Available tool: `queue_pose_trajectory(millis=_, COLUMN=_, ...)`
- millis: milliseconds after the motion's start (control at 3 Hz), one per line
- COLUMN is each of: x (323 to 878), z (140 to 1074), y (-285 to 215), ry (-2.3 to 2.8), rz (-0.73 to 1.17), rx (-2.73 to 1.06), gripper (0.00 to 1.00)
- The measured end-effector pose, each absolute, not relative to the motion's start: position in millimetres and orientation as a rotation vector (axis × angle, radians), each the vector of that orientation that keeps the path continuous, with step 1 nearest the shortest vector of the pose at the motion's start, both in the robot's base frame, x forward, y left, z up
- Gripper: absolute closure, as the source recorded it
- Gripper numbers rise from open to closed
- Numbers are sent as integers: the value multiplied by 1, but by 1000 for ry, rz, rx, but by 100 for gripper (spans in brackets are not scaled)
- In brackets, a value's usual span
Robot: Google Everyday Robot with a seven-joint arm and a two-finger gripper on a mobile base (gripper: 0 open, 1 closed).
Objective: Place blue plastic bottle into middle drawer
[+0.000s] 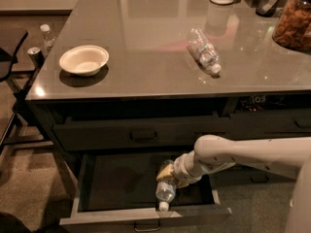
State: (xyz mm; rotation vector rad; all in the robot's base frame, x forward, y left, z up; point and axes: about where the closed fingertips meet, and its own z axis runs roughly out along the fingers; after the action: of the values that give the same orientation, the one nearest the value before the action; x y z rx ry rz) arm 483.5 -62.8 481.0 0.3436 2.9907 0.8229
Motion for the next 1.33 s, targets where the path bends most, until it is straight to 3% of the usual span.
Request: queue_pose_trajectory(millis=1333, x=517, z=421, y=-58, ry=2967, rz=858, rx=526, gripper=100)
